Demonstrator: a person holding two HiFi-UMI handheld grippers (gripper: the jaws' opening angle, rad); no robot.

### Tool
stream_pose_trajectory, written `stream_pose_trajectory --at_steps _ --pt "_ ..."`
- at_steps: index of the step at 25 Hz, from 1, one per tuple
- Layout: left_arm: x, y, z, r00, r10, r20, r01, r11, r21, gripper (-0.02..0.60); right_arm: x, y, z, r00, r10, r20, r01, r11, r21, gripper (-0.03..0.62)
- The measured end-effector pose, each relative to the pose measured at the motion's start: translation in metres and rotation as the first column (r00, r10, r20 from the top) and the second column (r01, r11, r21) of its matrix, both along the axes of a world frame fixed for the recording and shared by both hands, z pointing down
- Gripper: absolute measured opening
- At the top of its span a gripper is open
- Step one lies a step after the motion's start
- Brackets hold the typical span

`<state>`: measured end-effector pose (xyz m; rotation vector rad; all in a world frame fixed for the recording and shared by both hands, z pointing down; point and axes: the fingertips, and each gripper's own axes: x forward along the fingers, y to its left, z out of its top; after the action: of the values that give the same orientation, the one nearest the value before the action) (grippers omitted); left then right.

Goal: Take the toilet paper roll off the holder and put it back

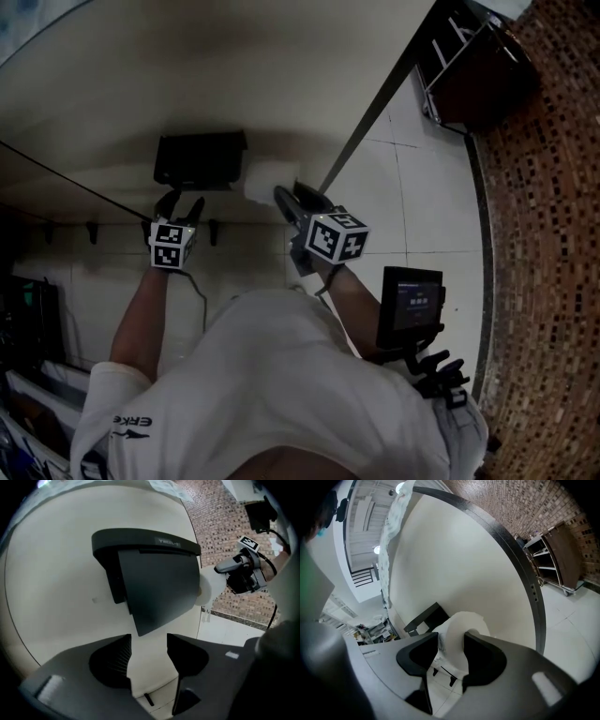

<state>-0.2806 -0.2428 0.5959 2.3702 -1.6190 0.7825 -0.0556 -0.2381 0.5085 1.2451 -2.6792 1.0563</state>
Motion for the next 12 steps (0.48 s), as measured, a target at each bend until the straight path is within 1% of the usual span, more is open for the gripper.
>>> stream_pose_trajectory --at_steps 2,7,11,12 --pt "0.001 -0.006 -0.002 1.000 0.014 -0.002 -0.014 1.000 0.008 0.221 0.000 -0.001 -0.001 1.000 0.003 -0.002 -0.003 1.000 0.001 0.187" --pt "0.009 -0.013 -0.012 0.999 0.048 0.021 -0.049 0.998 0.029 0.218 0.004 -0.002 -0.001 1.000 0.009 -0.003 -0.009 1.000 -0.001 0.187" --pt "0.010 -0.005 -0.022 0.997 0.064 0.041 -0.066 0.996 0.053 0.164 0.001 0.005 -0.002 1.000 0.003 0.000 -0.003 1.000 0.004 0.187" --pt "0.010 -0.002 -0.022 0.997 0.065 0.042 -0.067 0.997 0.049 0.163 0.000 0.006 -0.001 1.000 0.000 0.001 0.000 1.000 0.003 0.187"
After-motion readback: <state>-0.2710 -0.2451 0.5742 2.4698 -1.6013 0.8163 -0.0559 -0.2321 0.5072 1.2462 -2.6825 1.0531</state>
